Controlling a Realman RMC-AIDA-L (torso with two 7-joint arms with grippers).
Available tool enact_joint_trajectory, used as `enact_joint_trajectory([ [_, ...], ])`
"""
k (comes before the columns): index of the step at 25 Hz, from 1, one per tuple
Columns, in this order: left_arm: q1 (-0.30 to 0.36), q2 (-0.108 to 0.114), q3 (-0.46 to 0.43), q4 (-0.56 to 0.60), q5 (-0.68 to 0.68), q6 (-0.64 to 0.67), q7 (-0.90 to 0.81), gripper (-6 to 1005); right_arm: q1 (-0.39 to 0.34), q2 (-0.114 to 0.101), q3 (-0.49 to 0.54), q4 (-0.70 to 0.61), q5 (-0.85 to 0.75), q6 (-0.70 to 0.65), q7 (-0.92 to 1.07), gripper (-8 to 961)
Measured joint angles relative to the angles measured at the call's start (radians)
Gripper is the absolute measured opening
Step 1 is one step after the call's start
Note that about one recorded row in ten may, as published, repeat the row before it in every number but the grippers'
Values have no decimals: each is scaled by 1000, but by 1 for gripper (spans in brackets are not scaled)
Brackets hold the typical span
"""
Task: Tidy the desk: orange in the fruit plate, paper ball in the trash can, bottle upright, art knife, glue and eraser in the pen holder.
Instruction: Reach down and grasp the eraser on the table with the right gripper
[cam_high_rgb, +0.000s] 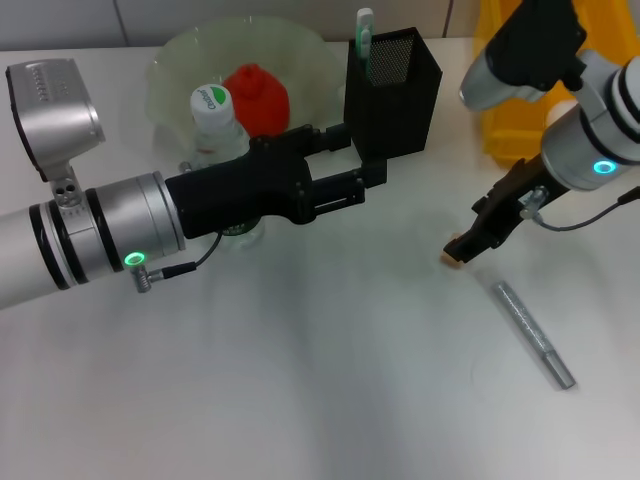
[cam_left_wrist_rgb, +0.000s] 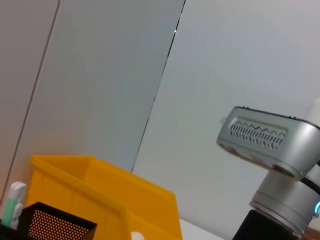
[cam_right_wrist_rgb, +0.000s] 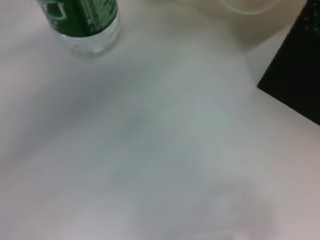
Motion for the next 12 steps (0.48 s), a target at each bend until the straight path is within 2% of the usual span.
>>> enact_joint_trajectory([
  [12,-7,0,0,0,-15,0,0,712,78,3,-14,150,0,37,-27,710],
])
